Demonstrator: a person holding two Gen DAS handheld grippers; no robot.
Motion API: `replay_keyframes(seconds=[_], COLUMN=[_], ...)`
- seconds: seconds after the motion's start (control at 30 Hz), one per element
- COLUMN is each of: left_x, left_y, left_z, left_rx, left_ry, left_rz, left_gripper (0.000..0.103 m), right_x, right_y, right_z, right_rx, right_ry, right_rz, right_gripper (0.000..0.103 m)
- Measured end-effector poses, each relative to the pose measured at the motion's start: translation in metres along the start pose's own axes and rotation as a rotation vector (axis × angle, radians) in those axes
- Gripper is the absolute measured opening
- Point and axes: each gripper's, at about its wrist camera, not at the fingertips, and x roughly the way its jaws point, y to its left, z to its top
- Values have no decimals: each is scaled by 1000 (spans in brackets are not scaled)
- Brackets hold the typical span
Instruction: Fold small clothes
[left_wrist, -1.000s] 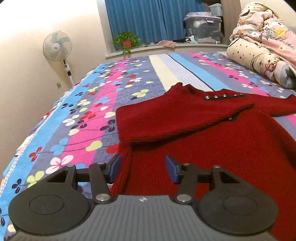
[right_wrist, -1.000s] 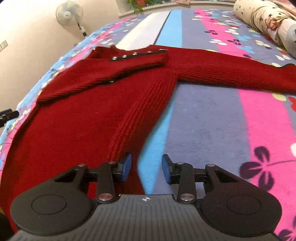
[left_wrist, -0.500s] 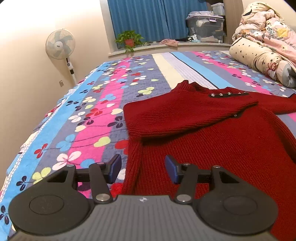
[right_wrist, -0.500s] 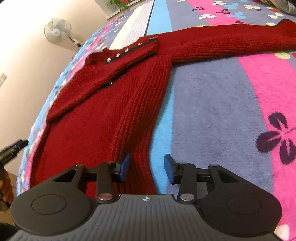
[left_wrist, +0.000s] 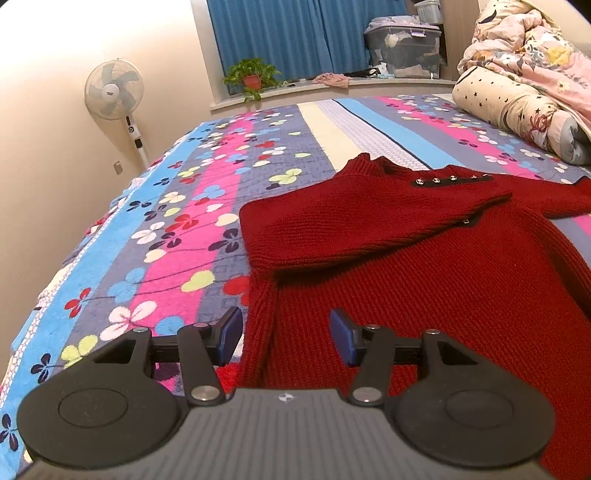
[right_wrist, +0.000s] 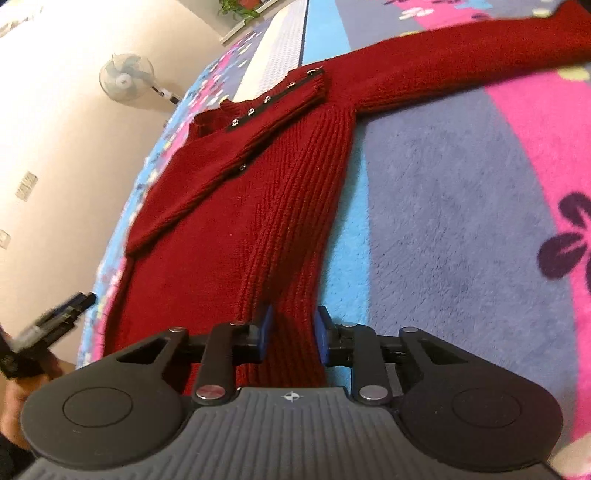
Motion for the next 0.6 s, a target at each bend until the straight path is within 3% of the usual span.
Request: replay_keyframes(seconds=[0.1, 0.17, 0.33, 0.4, 0.6], left_x=[0, -1, -2, -2, -3], left_y=[0, -1, -1, -1, -4], left_z=[0, 1, 4, 5, 6], left_rx=[0, -5, -13, -14, -8], left_ry=[-3, -6, -12, -13, -14], left_rz=[-1, -3, -9, -13, -21], left_gripper=[58, 58, 58, 58, 58], right_x=[-5, -13, -54, -73, -100], right_y=[-3, 3, 10, 5, -14], right_z=[-3, -5, -4, -3, -13], right_rx=[6, -44, -95, -80, -112], right_ry=[17, 17, -66, -106, -168], right_rz=[34, 61, 92, 21, -368], right_gripper=[25, 10, 6, 6, 0])
